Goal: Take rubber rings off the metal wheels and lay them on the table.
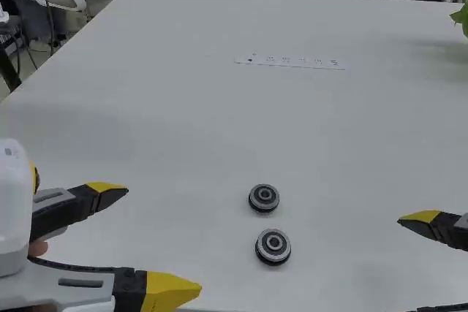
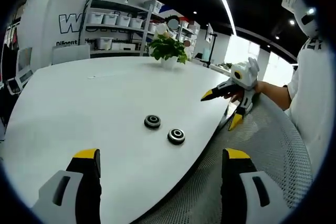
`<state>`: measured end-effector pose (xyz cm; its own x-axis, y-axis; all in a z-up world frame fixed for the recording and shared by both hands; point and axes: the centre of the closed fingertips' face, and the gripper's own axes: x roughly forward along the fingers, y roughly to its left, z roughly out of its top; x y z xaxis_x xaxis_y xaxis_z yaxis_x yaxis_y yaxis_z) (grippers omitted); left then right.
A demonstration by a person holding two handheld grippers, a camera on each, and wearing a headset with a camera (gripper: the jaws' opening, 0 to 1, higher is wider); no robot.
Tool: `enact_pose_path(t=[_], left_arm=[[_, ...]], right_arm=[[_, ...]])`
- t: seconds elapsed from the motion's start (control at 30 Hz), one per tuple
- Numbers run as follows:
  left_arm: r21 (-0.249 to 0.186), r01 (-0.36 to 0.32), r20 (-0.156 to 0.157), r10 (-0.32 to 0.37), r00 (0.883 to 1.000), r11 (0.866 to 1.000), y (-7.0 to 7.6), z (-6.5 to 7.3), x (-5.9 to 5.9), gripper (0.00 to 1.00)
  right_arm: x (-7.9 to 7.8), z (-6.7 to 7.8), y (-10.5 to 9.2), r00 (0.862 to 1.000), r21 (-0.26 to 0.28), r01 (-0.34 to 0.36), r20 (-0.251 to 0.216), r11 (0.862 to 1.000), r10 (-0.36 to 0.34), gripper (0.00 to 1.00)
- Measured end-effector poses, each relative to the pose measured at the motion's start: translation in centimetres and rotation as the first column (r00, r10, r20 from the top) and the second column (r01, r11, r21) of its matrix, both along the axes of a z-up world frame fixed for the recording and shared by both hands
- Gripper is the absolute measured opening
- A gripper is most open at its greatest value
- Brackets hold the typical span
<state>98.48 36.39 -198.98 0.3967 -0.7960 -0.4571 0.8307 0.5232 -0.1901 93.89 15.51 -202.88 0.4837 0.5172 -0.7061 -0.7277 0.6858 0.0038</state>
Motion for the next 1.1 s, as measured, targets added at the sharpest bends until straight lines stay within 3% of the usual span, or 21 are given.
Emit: enact_pose_path(t=[1.1], left_arm=[[0.008,-0.003,-0.001,0.003,1.000,1.000,0.08,-0.11,-0.05,0.93]], right_arm=[[0.17,0.29,0.05,1.000,0.013,0.015,0.010,1.000,-0.015,0.84]])
